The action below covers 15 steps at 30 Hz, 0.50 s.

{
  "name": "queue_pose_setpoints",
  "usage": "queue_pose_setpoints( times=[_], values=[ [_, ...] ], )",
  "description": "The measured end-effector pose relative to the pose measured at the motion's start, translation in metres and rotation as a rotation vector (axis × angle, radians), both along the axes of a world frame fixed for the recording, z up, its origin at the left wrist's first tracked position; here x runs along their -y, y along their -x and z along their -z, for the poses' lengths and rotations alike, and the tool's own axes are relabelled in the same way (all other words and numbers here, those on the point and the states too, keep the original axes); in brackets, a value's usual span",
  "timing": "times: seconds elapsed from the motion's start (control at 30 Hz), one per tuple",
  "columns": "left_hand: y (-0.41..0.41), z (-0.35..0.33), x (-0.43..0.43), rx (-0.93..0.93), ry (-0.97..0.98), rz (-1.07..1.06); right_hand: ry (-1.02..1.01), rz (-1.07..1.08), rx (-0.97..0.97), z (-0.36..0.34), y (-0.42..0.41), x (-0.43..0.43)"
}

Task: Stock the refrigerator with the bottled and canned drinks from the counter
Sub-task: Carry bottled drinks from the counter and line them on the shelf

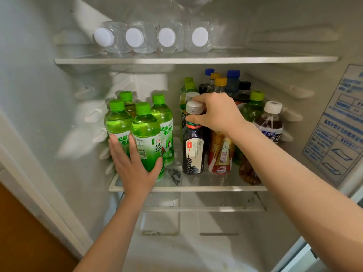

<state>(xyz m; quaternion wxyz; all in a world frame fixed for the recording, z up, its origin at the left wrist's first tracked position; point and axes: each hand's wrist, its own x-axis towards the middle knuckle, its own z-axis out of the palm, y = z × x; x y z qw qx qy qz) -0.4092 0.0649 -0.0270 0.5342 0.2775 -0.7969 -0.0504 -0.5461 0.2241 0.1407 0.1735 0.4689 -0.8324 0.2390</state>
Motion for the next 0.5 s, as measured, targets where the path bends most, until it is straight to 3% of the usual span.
queue_pose_setpoints(
  times=[0.3,0.5],
  values=[
    [-0.001,0.0,0.001,0.008,-0.002,0.004,0.102,0.137,0.036,0.02,-0.007,-0.004],
    [-0.001,0.001,0.002,0.009,0.025,0.0,0.247,0.307,0.033,0.076,-0.042,-0.02]
  ],
)
